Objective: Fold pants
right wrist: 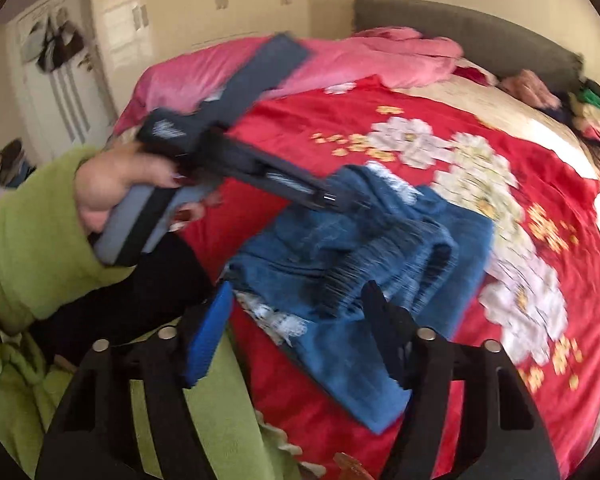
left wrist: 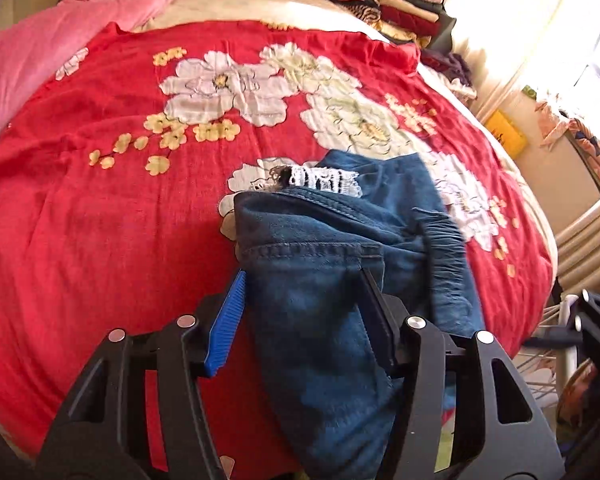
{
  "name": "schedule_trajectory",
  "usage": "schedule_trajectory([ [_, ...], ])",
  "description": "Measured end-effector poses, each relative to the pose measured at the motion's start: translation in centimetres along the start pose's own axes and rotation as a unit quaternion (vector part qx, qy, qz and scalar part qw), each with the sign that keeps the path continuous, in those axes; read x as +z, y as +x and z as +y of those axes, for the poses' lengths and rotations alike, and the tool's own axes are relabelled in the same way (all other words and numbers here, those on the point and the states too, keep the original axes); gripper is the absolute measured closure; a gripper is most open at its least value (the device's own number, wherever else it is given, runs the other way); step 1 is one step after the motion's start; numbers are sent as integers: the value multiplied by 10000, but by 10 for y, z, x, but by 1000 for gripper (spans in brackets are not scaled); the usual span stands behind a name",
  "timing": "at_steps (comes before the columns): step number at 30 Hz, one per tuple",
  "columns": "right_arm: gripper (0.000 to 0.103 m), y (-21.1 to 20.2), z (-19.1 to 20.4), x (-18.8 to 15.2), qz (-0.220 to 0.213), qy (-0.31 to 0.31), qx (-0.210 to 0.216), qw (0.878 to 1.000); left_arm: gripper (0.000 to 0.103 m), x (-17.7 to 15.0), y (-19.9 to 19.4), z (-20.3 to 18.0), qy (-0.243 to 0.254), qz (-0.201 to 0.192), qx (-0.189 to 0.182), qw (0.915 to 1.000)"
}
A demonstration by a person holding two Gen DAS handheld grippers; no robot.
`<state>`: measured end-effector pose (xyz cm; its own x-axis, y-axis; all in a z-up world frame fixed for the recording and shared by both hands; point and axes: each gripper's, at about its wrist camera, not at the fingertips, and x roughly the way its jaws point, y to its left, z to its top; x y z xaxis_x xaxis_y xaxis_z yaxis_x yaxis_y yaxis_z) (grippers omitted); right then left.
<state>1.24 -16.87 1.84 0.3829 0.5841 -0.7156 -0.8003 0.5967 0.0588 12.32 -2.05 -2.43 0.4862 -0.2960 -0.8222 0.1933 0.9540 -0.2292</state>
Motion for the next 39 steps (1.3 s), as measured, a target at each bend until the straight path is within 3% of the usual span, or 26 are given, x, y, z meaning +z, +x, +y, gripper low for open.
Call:
schedule_trajectory([
  [6,46,53,33,8,376,-1341,-258,9899,52,-6,13,7,-73,-25,-4,10000],
  [7,55,60,34,8,434,-1465,-297,9878,51,-6,13,9,-91,-27,-20,10000],
  [8,77,67,33,6,578,-1532,-267,9861,51,-6,13,9,-94,-28,-30,9999],
  [9,85,74,32,3,794,-1517,-155,9851,50,-7,13,10,-90,-32,-27,10000],
  [12,88,69,30,-8,901,-1631,-16,9825,47,-8,14,12,-127,-30,-87,9999],
  [15,87,69,20,-19,898,-1303,49,9874,43,-8,16,11,-155,-48,-108,9998],
  [18,84,63,15,-19,818,-990,142,9916,42,-10,9,6,-77,-163,-42,9998],
  [20,65,50,9,-14,682,-680,393,9946,40,-12,3,3,1,-243,44,9997],
  [23,52,28,2,-8,398,-461,376,9974,37,-13,-4,2,34,-332,66,9994],
  [28,46,-4,-20,0,-80,63,-25,9999,29,-12,-17,-3,103,-522,120,9985],
  [30,31,-10,-35,2,-213,348,-273,9988,25,-12,-22,-5,142,-594,144,9980],
  [34,31,-21,-62,2,-317,1068,-755,9909,21,-13,-28,-8,201,-676,218,9973],
  [37,31,-25,-83,-5,-390,1594,-851,9828,12,-14,-30,-7,209,-705,259,9970],
  [39,31,-26,-89,-12,-382,1745,-933,9795,11,-14,-31,-7,212,-717,307,9967],
])
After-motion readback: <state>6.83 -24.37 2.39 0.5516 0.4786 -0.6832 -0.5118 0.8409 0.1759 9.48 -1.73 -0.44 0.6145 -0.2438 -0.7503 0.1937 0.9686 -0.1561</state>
